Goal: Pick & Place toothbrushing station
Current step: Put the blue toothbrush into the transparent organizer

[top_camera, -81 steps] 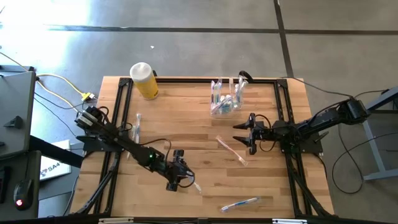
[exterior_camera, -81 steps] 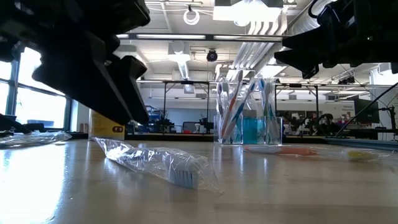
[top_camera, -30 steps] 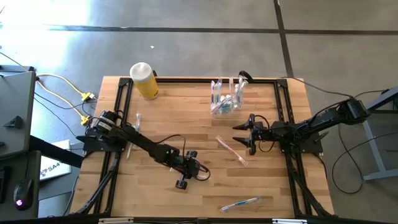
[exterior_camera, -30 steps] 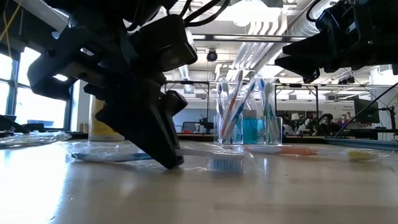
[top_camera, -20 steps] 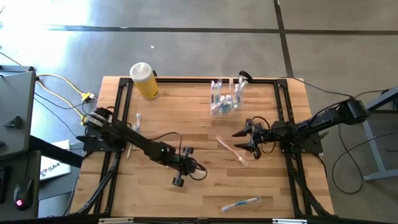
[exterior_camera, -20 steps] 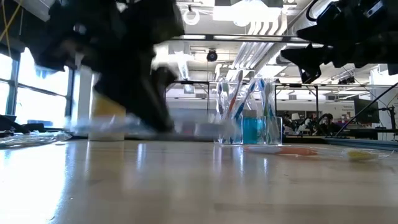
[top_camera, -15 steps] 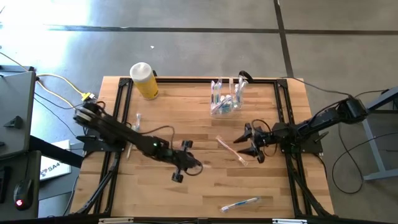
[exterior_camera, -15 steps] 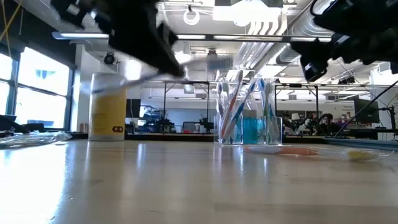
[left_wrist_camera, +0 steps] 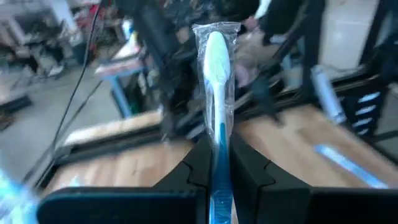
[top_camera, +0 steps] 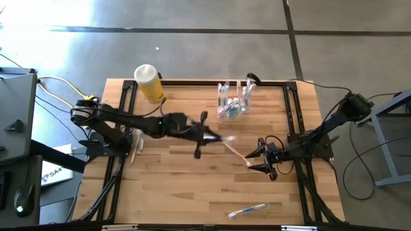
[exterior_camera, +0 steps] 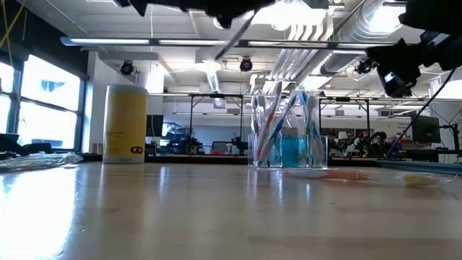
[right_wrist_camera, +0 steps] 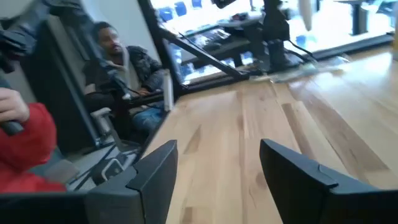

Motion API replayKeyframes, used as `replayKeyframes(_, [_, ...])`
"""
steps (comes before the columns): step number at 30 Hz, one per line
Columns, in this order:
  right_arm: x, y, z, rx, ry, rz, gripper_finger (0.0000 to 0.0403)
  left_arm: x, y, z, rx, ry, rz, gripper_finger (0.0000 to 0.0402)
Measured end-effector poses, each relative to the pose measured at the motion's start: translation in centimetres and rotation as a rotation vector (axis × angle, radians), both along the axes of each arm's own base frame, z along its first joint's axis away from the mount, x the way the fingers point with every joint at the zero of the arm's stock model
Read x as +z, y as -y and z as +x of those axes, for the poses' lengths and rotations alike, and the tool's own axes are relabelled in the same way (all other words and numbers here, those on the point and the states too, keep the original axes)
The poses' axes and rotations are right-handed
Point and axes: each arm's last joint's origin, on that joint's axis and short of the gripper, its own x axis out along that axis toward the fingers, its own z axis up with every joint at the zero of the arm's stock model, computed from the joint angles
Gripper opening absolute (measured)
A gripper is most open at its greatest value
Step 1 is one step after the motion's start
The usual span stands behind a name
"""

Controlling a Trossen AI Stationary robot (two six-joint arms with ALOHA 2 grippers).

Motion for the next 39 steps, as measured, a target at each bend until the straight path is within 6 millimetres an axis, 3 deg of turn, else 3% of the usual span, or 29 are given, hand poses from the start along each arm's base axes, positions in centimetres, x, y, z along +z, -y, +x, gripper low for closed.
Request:
replayKeyframes(4, [-0.8, -0.5, -0.1, -0.068, -0.047, 0.021, 0.022, -0.4, -3.1, 0.8, 0.063, 0.048, 0.003, 0.0025])
replayKeyframes(11, [-2.2, -0.8, 0.0, -0.15, -0.124, 0.071, 0.022, -2.0, -9.3, 2.1, 0.0, 0.172, -0.052, 0.0025])
replayKeyframes(20, [-3.5, -0.9, 0.2, -0.173, -0.206, 0.155, 0.022, -7.4, -17.3, 2.7, 0.042, 0.253, -0.178, 0.0025])
replayKeyframes(28, [-4.4, -0.9, 0.3, -0.216, -0.246, 0.204, 0.022, -10.1, -19.4, 3.1, 0.002, 0.454, -0.201, 0.0025])
replayKeyframes(34, [-4.4, -1.1, 0.7, -0.236, -0.225, 0.222, 0.022, -11.2, -20.4, 5.4, 0.001, 0.412, -0.255, 0.0025])
replayKeyframes(39, [-4.0, -2.0, 1.2, -0.209, -0.215, 0.219, 0.022, -11.4, -20.6, 5.6, 0.025, 0.427, -0.272, 0.0027])
